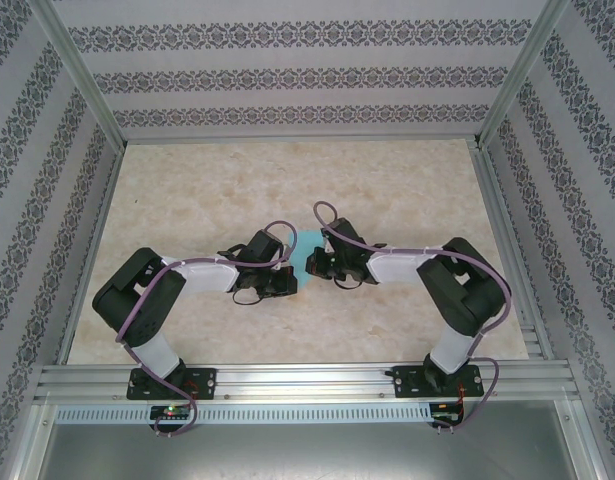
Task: Fold a paper plane with a square sheet of paper (pick it up from the middle)
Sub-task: Third fold the triangle at the center of the table.
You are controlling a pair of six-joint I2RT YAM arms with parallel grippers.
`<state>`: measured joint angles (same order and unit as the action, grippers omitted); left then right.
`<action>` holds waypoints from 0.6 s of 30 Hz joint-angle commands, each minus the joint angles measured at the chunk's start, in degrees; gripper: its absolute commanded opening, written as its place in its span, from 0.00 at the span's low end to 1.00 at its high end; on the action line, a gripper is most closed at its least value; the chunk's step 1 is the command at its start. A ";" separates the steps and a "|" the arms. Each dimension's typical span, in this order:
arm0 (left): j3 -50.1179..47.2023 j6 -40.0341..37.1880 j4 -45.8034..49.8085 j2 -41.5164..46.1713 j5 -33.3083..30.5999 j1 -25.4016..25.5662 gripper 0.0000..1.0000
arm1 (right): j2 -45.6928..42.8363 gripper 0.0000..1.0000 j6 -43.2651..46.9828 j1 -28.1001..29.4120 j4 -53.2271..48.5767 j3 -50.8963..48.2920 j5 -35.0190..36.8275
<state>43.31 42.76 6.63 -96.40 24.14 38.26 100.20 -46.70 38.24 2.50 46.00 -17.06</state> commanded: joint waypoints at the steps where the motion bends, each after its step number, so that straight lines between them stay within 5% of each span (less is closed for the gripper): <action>1: -1.38 -1.49 6.66 -0.16 -1.68 -0.36 0.00 | 2.38 0.00 -1.10 0.28 -0.04 1.43 -1.10; 18: 4.42 -1.78 -2.26 0.49 0.88 -0.38 0.04 | 5.09 0.00 -1.66 0.32 -6.73 2.60 1.46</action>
<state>46.30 40.84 7.44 -94.00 24.18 38.26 103.02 -47.16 38.24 -0.89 49.01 -17.63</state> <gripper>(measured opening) 0.053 0.044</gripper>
